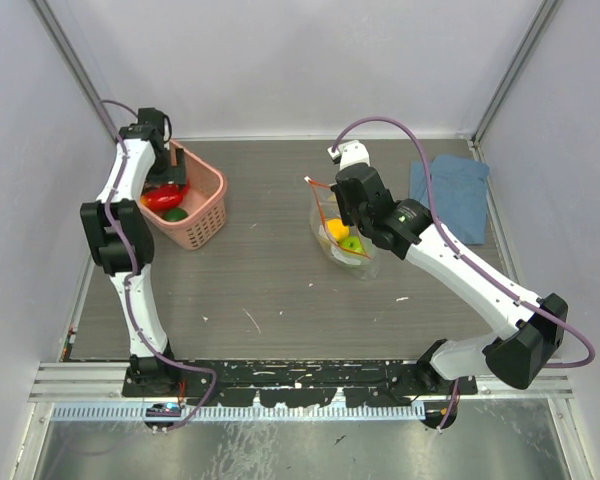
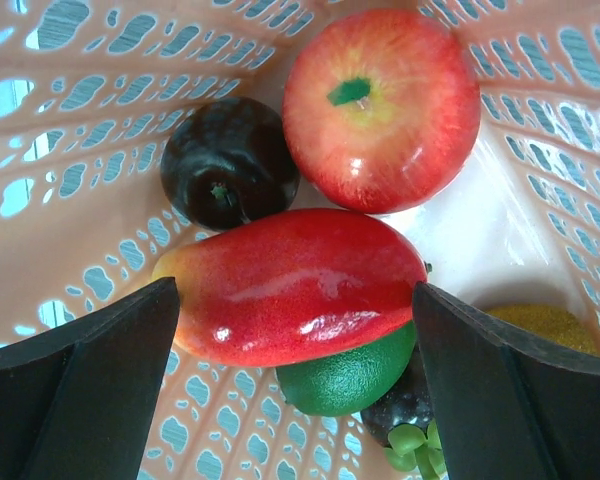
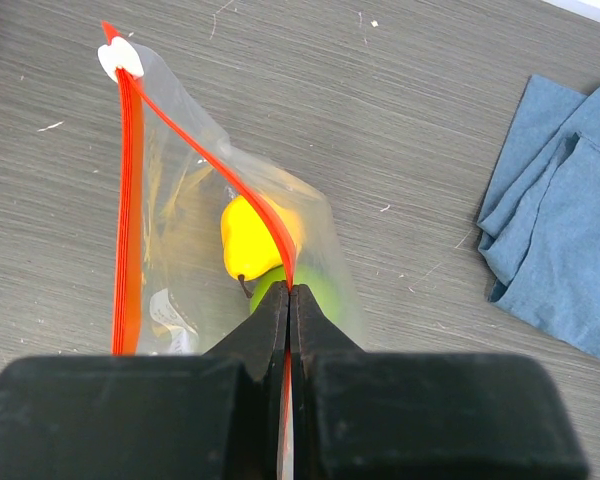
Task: Place the food in the zip-top bag and seal the zipper
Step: Pick up the fake fruit from the bin.
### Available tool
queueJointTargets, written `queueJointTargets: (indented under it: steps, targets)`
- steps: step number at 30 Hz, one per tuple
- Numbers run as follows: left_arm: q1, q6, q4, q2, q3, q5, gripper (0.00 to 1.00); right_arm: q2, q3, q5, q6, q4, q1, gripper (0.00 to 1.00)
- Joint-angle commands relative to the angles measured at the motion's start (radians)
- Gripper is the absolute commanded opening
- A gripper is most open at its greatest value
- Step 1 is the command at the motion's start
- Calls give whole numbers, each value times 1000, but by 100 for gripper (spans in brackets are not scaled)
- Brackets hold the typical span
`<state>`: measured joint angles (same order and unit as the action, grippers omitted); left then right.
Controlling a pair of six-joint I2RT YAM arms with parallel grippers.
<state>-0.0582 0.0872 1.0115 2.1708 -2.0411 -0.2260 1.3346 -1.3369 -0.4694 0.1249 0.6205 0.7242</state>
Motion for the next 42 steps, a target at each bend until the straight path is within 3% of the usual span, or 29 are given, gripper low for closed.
queueJointTargets:
  steps: [1,5,13,15,18,23,26,32,42]
  targets:
    - [-9,-11,49,59,-18,-36,98,-31,-4,-5,-13,-56,-3,0]
    - [-9,-3,55,55,-23,-29,98,-33,-2,-8,-14,-56,-3,0]
    - [-7,-5,38,-32,-32,23,71,-43,4,-2,-14,-66,-2,0]
    - [-5,-19,45,-47,-45,27,73,-47,4,0,-15,-66,-2,0]
    - [0,-66,94,-50,-88,20,86,-57,5,-2,-17,-66,-2,0]
    - [1,-190,198,-32,-155,-4,96,-71,4,3,-20,-67,-5,0]
    - [1,-266,213,-54,-137,-7,97,-73,8,11,-21,-69,-6,0]
    - [23,-368,104,-153,42,17,98,-85,22,28,-20,-76,-5,0]
    - [29,-415,80,-82,67,-23,98,-84,22,33,-19,-77,-6,0]
